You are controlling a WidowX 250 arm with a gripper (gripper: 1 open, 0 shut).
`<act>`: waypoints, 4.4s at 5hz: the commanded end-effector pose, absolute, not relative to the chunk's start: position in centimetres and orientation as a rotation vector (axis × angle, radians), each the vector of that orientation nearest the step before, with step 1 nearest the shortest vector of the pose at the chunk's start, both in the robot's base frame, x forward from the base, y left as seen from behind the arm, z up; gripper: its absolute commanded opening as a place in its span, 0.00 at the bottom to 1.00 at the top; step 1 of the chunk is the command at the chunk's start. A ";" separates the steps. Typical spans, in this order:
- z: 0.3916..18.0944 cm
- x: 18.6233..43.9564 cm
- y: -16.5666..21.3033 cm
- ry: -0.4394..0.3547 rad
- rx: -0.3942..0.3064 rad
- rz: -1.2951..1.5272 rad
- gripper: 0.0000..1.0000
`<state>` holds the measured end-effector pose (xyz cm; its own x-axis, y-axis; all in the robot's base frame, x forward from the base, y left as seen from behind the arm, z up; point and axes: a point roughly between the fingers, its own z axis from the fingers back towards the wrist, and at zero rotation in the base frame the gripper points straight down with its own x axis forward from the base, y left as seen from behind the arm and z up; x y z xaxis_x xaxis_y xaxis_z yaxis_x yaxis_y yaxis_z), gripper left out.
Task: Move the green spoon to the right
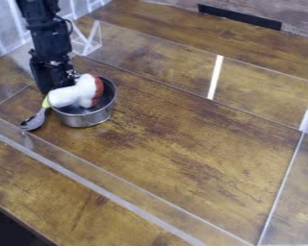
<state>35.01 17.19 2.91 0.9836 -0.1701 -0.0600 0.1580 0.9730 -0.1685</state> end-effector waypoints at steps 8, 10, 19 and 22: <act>5.4 36.5 16.6 0.221 -0.185 0.170 0.00; 6.8 36.5 15.7 0.243 -0.190 0.160 0.00; 13.8 36.1 14.7 0.269 -0.183 0.375 0.00; 14.9 35.9 7.3 0.230 -0.188 0.172 0.00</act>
<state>35.92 8.19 10.48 0.9171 0.1700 -0.3605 -0.2427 0.9556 -0.1668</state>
